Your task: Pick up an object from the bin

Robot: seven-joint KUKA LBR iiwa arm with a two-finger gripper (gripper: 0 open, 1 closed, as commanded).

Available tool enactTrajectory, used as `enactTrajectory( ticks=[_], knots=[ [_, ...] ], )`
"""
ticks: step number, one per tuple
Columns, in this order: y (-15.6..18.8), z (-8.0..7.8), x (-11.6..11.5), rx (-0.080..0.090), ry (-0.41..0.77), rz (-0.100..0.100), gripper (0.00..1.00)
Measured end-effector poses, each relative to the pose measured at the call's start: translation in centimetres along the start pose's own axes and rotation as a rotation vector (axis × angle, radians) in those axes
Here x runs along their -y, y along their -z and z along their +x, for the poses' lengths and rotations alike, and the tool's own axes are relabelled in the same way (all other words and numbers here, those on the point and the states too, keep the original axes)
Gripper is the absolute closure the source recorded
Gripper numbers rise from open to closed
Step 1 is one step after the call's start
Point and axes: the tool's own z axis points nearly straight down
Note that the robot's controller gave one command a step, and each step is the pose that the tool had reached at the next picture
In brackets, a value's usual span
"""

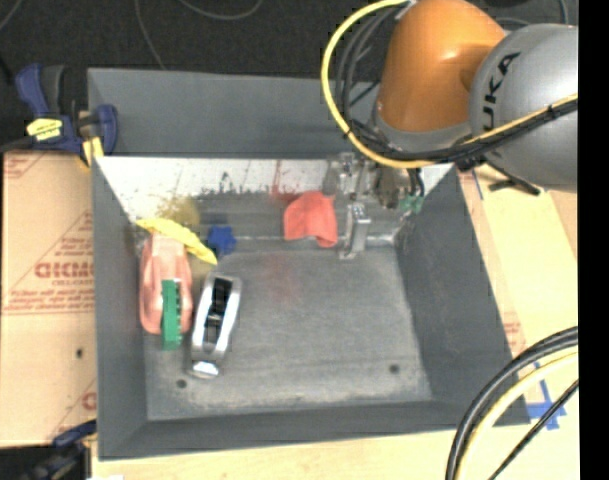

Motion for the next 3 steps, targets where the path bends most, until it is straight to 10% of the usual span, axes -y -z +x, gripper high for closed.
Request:
enactTrajectory(
  ticks=[1, 2, 3],
  knots=[
    [0.6, -0.1, 0.0, 0.008, 0.0, 0.0, 0.0],
    [-6.6, -0.4, -0.1, 0.011, 0.008, 0.001, 0.0],
    [-7.8, -0.4, -2.6, 0.008, 0.246, 0.001, 0.0]
  ],
)
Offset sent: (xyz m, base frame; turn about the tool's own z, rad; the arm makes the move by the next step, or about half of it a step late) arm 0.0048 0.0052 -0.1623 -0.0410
